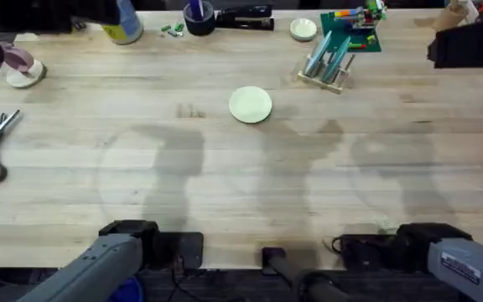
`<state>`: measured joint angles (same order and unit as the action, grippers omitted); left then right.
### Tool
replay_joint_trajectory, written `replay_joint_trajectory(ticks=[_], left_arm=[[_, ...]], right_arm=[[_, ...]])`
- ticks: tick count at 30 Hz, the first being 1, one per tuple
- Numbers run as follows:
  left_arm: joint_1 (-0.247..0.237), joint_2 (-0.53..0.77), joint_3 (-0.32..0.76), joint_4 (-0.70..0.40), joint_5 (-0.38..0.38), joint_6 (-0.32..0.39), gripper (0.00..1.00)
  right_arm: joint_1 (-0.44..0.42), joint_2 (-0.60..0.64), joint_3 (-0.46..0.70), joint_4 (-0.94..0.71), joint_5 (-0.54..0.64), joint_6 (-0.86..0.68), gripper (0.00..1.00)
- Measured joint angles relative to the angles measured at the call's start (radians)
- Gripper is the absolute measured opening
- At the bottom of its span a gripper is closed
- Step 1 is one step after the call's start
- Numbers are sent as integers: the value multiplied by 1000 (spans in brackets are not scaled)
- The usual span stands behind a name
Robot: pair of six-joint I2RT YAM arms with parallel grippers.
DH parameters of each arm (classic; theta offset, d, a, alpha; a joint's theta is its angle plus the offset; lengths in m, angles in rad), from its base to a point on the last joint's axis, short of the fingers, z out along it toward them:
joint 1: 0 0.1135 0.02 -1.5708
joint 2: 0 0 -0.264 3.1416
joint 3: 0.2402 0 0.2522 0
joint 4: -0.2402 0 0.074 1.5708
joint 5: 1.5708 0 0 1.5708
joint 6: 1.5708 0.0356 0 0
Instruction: Pick up the plates from the table one by one and place each into a slot on the dish rack.
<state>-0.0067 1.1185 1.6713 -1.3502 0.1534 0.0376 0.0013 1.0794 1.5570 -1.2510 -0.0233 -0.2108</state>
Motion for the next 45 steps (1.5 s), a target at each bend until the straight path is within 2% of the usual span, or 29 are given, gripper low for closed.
replay_joint_trajectory(ticks=[5, 14, 22, 34, 38, 45], left_arm=[[0, 58, 11, 5, 63, -1, 40], [0, 275, 12, 46, 218, -8, 42], [0, 370, 6, 79, 295, -6, 42], [0, 376, -250, 285, 380, -3, 41], [-12, 414, -280, 326, 394, -3, 41], [-53, 556, -289, 392, 446, -3, 42]], right_arm=[[0, 0, 0, -1, 0, 0, 995], [0, 0, 0, -3, 0, 0, 993], [0, 0, 0, -3, 0, 1, 994], [0, 0, 0, -4, 0, 0, 995], [0, 0, 0, -4, 0, 0, 995], [0, 0, 0, -4, 0, 1, 995]])
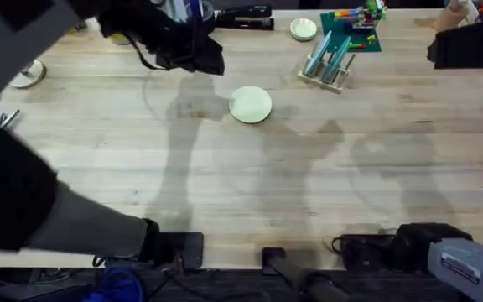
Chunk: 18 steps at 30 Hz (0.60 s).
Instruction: Pick up the plates from the table one by one and place each into a slot on the dish rack.
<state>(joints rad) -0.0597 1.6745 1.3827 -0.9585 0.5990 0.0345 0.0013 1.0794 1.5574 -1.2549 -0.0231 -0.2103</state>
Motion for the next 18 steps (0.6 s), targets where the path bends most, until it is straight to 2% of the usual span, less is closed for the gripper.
replay_joint_trajectory(ticks=[9, 18], left_arm=[[-9, 119, -5, 38, 86, 12, 43], [-14, 146, -84, 127, 162, 19, 43]], right_arm=[[0, 0, 0, 0, 0, 0, 995], [0, 0, 0, 0, 0, 0, 995]])
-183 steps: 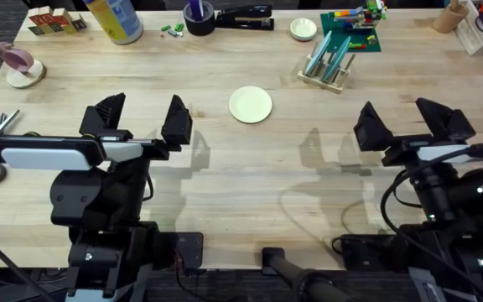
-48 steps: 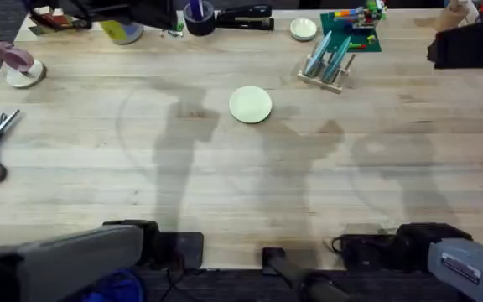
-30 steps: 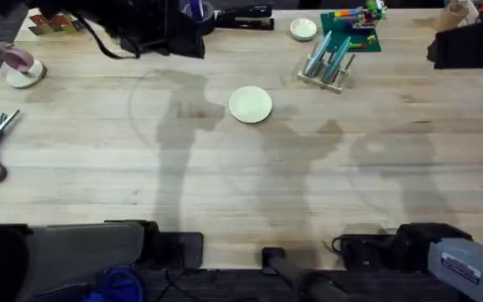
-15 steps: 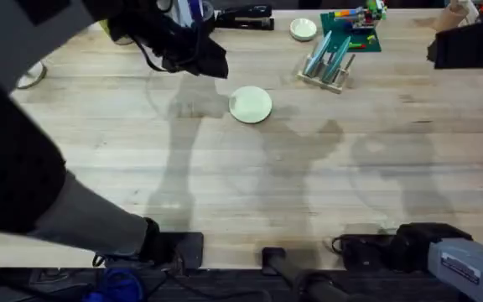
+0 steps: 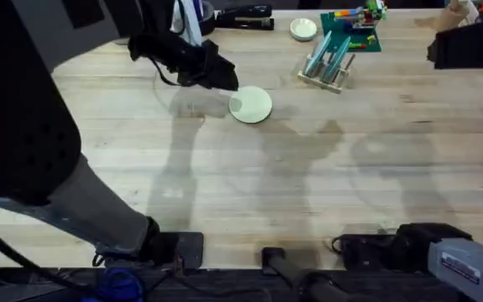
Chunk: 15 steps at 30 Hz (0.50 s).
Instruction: Pick up the plates from the table one by one and place each into a slot on the dish rack.
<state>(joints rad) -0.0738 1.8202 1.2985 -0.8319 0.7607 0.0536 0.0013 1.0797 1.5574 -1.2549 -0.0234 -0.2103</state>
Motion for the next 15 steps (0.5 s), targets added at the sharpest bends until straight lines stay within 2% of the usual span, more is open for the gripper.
replay_joint_trajectory(ticks=[5, 15], left_arm=[[0, 4, -34, 21, 14, -1, 43], [-14, 65, -36, 76, 27, -5, 42]], right_arm=[[0, 0, 0, 0, 0, 0, 995], [0, 0, 0, 0, 0, 0, 994]])
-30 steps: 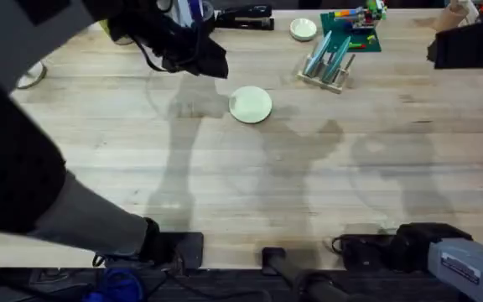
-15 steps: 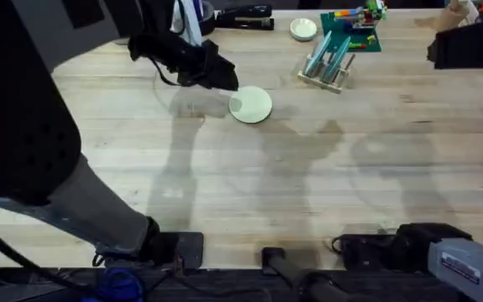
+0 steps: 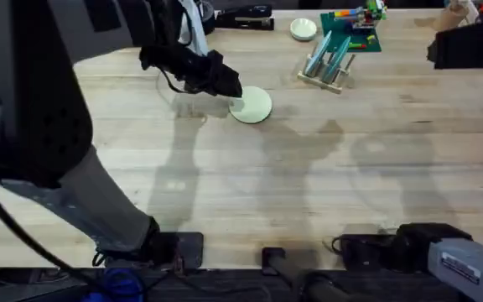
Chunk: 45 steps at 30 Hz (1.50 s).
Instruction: Pick up the plates from the table one by one and place each into a slot on the dish rack.
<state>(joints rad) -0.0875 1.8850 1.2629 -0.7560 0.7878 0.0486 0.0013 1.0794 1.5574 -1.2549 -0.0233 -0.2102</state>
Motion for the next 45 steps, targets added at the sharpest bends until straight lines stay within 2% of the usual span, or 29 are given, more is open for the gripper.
replay_joint_trajectory(ticks=[18, 22, 30, 45], left_arm=[[-3, 105, 0, 46, -20, -4, 42], [0, 132, 3, 50, 11, -5, 42], [5, 197, 25, 54, 127, -11, 43], [5, 201, 25, 57, 138, -11, 43]], right_arm=[[0, 0, 0, 0, 0, 0, 995], [0, 0, 0, 0, 0, 0, 995], [0, 0, 0, 0, 0, 0, 995], [0, 0, 0, 0, 0, 0, 995]])
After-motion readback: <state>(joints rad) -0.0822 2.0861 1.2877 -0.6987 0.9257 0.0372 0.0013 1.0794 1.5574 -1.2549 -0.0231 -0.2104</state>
